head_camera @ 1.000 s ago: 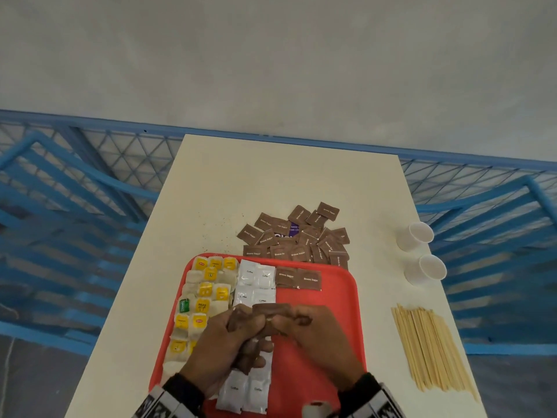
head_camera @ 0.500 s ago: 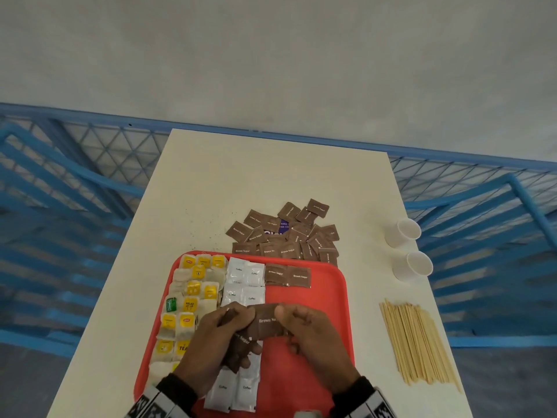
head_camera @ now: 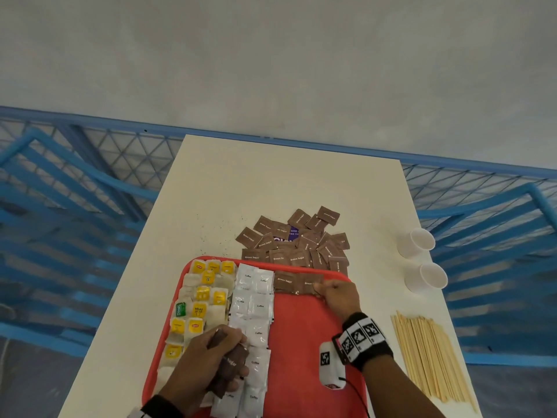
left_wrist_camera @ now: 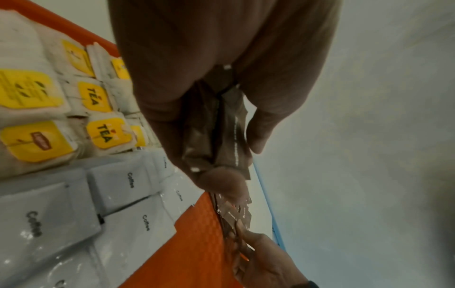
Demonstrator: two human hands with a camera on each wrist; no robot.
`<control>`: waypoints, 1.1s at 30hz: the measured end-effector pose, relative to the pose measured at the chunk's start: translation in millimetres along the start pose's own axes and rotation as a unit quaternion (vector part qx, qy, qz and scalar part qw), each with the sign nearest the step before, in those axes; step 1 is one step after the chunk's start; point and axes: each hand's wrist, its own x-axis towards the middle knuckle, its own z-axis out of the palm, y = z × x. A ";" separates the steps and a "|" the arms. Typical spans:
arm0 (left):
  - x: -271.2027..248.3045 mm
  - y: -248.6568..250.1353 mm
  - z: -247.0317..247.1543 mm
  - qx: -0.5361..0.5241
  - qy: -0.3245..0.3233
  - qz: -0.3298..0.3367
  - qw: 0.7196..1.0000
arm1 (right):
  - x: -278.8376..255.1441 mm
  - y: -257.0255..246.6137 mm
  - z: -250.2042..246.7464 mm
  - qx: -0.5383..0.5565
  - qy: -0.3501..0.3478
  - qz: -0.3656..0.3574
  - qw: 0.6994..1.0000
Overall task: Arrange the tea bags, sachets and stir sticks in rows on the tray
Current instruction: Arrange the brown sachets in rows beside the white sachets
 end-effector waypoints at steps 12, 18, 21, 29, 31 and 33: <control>4.2 0.2 -9.4 -0.077 -0.005 -0.036 0.996 | -14.2 -0.3 6.7 -0.012 0.088 -0.001 0.996; 3.5 10.0 -0.3 -0.165 -0.045 -0.037 0.984 | -105.1 -43.5 7.1 -0.056 -0.044 -0.202 0.977; 3.8 10.6 6.9 -0.179 -0.075 -0.029 0.981 | -159.9 -61.4 19.4 -0.123 -0.155 -0.265 0.944; -5.2 13.9 23.3 -0.093 -0.122 0.023 0.988 | -170.6 -49.2 25.7 -0.194 -0.103 -0.252 0.942; -7.5 10.9 23.6 -0.024 -0.120 0.058 0.991 | -167.9 -49.8 18.9 -0.109 -0.095 -0.231 0.962; -8.5 7.2 21.9 0.052 -0.111 0.101 0.987 | -163.8 -51.4 10.1 -0.059 -0.121 -0.220 0.966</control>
